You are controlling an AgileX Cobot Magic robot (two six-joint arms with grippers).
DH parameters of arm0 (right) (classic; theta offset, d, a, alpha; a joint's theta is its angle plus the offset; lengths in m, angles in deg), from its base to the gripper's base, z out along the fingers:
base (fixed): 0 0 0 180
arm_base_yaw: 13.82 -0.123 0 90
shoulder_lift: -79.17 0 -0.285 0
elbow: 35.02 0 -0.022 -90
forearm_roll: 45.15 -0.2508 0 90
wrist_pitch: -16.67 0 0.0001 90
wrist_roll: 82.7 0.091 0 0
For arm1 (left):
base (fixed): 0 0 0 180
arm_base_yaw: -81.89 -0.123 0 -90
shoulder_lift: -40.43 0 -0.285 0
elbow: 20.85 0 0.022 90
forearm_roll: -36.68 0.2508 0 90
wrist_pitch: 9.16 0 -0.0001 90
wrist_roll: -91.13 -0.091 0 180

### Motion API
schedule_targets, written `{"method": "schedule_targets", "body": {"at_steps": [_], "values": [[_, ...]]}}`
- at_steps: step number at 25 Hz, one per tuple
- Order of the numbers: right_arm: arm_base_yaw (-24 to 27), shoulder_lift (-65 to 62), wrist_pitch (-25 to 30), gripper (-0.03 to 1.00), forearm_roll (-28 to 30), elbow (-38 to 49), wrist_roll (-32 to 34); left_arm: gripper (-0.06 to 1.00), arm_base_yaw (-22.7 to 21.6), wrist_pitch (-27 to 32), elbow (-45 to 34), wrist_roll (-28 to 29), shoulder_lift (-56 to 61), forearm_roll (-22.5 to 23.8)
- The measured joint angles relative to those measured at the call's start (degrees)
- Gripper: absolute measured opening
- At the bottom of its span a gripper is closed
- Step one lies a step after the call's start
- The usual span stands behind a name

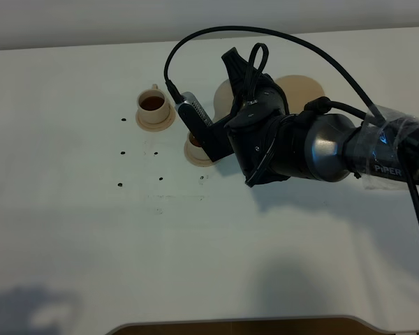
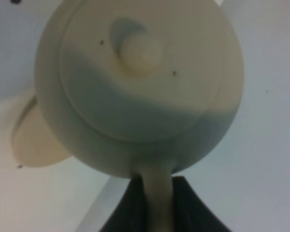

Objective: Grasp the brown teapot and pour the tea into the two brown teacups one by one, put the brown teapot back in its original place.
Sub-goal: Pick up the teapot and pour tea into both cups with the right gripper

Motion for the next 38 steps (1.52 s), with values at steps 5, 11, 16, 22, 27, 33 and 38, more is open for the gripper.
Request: {"method": "schedule_targets", "body": {"at_steps": [5, 11, 16, 22, 27, 33, 38], "values": [[0.0, 0.0, -0.6, 0.11, 0.4, 0.0, -2.4, 0.49, 0.0, 0.0, 0.0, -0.1, 0.0, 0.0], [0.0, 0.0, -1.4, 0.11, 2.9, 0.0, -5.1, 0.49, 0.0, 0.0, 0.0, -0.1, 0.0, 0.0], [0.0, 0.0, -1.8, 0.11, 4.6, 0.0, -5.2, 0.49, 0.0, 0.0, 0.0, 0.0, 0.0, 0.0], [0.0, 0.0, -1.8, 0.11, 6.7, 0.0, -5.2, 0.49, 0.0, 0.0, 0.0, 0.0, 0.0, 0.0], [0.0, 0.0, -1.8, 0.11, 8.5, 0.0, -5.2, 0.49, 0.0, 0.0, 0.0, 0.0, 0.0, 0.0], [0.0, 0.0, -2.0, 0.11, 10.6, 0.0, -5.2, 0.49, 0.0, 0.0, 0.0, 0.0, 0.0, 0.0], [0.0, 0.0, -2.0, 0.11, 10.8, 0.0, -5.1, 0.49, 0.0, 0.0, 0.0, 0.0, 0.0, 0.0]]}}
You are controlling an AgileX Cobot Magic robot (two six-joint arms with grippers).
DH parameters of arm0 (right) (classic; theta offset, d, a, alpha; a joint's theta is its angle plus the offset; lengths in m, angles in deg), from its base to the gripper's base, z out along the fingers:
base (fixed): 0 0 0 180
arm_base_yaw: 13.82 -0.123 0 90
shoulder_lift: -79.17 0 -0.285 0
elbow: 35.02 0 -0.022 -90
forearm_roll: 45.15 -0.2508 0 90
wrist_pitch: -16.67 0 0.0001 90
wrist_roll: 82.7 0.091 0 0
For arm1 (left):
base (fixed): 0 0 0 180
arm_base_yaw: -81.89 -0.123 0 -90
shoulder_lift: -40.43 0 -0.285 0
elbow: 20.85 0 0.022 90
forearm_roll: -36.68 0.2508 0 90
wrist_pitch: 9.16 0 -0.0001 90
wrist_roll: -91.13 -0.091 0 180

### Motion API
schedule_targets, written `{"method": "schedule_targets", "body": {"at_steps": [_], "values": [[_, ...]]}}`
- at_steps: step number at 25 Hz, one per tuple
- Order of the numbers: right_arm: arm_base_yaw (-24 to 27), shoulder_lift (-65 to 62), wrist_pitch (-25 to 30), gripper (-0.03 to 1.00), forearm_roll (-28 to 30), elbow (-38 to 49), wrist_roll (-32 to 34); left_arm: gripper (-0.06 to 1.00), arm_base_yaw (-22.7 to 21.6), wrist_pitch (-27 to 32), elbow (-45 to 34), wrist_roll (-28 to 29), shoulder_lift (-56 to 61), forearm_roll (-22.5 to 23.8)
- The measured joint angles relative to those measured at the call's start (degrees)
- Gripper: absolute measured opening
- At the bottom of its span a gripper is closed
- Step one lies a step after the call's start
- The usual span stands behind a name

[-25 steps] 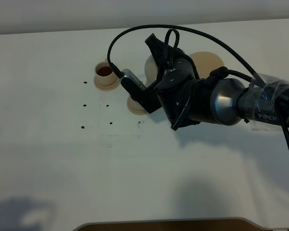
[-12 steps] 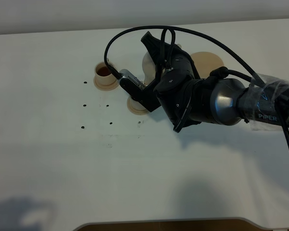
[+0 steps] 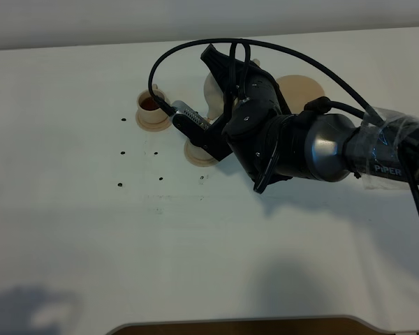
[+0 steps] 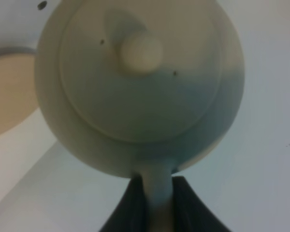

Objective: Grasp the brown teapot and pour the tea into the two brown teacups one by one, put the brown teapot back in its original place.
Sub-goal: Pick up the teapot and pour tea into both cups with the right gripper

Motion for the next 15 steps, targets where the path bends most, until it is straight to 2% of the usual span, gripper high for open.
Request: {"method": "schedule_targets", "body": {"at_steps": [8, 15], "values": [[-0.8, 0.0, -0.2, 0.11, 1.5, 0.0, -0.1, 0.49, 0.0, 0.0, 0.0, 0.0, 0.0, 0.0], [-0.9, 0.0, -0.1, 0.11, 0.3, 0.0, 0.3, 0.49, 0.0, 0.0, 0.0, 0.1, 0.0, 0.0]]}}
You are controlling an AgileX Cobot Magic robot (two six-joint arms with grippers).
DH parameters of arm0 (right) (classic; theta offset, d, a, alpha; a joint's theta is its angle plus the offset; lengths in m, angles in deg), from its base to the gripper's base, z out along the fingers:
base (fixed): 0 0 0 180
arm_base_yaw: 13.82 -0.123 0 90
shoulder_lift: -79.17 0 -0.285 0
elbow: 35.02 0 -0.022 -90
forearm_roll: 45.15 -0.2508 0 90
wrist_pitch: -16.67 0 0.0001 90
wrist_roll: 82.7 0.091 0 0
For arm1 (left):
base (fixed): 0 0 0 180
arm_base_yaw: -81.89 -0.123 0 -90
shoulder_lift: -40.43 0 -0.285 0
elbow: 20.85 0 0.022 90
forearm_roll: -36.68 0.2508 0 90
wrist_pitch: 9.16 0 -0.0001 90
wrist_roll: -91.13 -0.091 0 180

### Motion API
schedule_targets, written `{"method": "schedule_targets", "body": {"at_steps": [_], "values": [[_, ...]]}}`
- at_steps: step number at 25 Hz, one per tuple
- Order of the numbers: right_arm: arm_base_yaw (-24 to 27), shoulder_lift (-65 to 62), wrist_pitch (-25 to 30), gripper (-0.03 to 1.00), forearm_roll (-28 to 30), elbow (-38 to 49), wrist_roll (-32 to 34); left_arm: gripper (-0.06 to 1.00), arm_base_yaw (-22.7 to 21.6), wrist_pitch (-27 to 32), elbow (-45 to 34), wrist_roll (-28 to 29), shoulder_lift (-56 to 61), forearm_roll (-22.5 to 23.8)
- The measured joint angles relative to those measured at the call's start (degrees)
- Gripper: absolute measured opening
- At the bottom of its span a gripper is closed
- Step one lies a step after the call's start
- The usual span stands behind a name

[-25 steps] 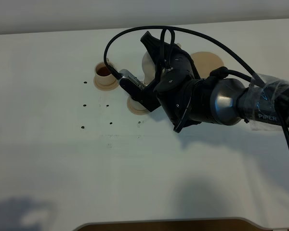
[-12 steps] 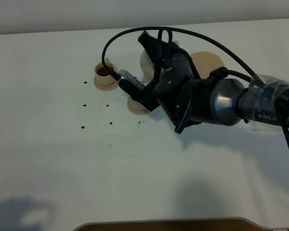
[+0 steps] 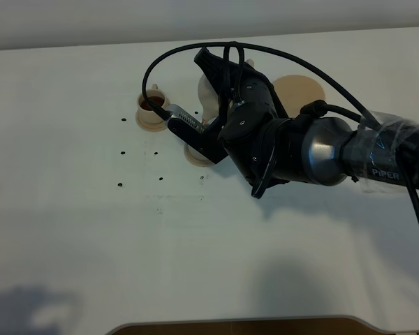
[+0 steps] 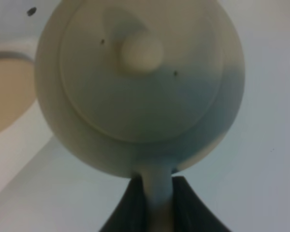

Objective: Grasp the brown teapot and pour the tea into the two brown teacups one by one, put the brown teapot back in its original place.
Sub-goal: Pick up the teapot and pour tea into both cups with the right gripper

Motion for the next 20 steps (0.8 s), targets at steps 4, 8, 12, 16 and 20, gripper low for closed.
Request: {"method": "schedule_targets", "body": {"at_steps": [4, 8, 12, 16, 20], "values": [[0.0, 0.0, 0.3, 0.11, -4.0, 0.0, 1.0, 0.49, 0.0, 0.0, 0.0, 0.0, 0.0, 0.0], [0.0, 0.0, 0.6, 0.11, -9.9, 0.0, 4.7, 0.49, 0.0, 0.0, 0.0, 0.0, 0.0, 0.0], [0.0, 0.0, 0.9, 0.11, -14.5, 0.0, 10.7, 0.49, 0.0, 0.0, 0.0, 0.0, 0.0, 0.0], [0.0, 0.0, 2.2, 0.11, -17.0, 0.0, 19.3, 0.49, 0.0, 0.0, 0.0, 0.0, 0.0, 0.0], [0.0, 0.0, 4.8, 0.11, -20.4, 0.0, 27.6, 0.49, 0.0, 0.0, 0.0, 0.0, 0.0, 0.0]]}}
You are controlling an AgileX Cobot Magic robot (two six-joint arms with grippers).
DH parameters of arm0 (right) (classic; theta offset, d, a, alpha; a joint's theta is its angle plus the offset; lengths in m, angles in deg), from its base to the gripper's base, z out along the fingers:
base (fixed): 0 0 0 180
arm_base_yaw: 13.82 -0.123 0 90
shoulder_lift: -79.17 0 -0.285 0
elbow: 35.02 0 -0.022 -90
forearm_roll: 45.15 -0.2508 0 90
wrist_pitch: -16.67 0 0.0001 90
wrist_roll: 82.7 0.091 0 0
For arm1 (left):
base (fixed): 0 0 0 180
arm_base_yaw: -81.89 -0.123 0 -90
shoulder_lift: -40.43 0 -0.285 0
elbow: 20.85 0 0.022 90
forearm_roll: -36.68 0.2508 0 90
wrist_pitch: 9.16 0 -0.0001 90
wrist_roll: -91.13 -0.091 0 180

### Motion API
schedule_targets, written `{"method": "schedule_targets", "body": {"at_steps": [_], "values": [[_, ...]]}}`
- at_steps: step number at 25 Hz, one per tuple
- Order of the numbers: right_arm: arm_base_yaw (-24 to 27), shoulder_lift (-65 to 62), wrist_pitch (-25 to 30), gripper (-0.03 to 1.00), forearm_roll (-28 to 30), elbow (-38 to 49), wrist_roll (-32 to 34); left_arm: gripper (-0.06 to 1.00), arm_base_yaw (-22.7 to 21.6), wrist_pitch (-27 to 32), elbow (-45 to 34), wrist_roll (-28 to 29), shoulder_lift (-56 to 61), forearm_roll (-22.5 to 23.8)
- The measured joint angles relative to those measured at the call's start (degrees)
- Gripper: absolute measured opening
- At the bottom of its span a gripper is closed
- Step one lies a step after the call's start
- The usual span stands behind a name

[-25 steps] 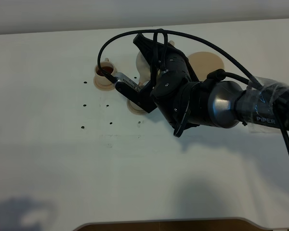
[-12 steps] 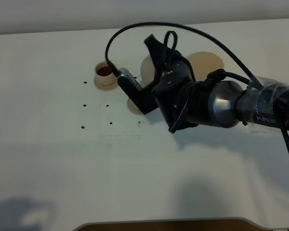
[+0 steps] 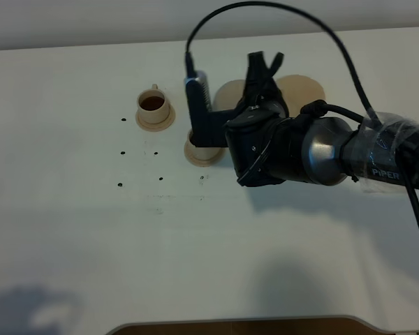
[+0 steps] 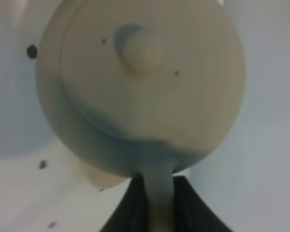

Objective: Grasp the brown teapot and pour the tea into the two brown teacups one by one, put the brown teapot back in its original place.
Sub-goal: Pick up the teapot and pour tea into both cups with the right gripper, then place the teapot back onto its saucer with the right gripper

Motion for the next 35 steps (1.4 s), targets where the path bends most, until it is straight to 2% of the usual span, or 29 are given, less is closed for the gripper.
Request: {"method": "schedule_targets", "body": {"at_steps": [4, 12, 17, 19, 21, 25, 31, 35], "values": [[0.0, -1.0, 1.9, 0.11, -7.0, 0.0, 5.8, 0.49, 0.0, 0.0, 0.0, 0.0, 0.0, 0.0], [0.8, -6.8, 1.4, 0.11, -27.3, 0.0, 7.0, 0.49, 0.0, 0.0, 0.0, 0.0, 0.0, 0.0], [3.3, -6.9, -3.0, 0.11, -42.4, 0.0, 4.0, 0.49, 0.0, 0.0, 0.0, -0.1, 0.0, 0.0], [4.0, -6.9, -5.2, 0.11, -46.0, 0.6, 2.6, 0.49, 0.0, 0.0, 0.0, -0.1, 0.0, 0.0], [4.9, -6.9, -9.8, 0.11, -48.8, 2.6, 2.1, 0.49, 0.0, 0.0, 0.0, -0.1, 0.0, 0.0], [6.4, -7.0, -16.3, 0.11, -51.1, 7.7, 2.2, 0.49, 0.0, 0.0, 0.0, -0.1, 0.0, 0.0], [7.2, -9.8, -17.3, 0.11, -49.2, 8.6, 2.2, 0.49, 0.0, 0.0, 0.0, -0.1, 0.0, 0.0], [11.1, -12.1, -18.8, 0.11, -47.9, 7.0, 2.7, 0.49, 0.0, 0.0, 0.0, -0.1, 0.0, 0.0]]}}
